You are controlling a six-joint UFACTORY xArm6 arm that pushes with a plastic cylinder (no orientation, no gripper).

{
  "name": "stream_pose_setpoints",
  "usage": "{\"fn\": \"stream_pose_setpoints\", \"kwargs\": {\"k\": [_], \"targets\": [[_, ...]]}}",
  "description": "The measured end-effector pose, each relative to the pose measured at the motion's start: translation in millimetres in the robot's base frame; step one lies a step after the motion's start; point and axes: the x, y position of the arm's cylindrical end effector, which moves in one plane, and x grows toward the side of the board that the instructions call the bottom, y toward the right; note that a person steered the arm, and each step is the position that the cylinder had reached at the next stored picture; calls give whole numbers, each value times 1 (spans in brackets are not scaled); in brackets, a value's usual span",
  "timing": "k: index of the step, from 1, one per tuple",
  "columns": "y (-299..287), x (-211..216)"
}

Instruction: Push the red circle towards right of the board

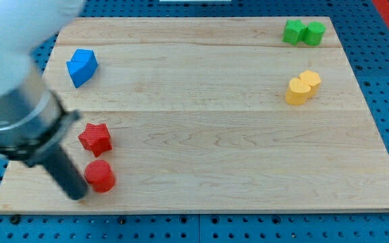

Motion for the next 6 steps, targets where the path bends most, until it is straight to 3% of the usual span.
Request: {"fn": "stream_pose_setpoints", "kwargs": {"k": [1, 2, 4, 6], "targets": [[74, -3], [80, 2], [-33, -10], [82, -33]]}}
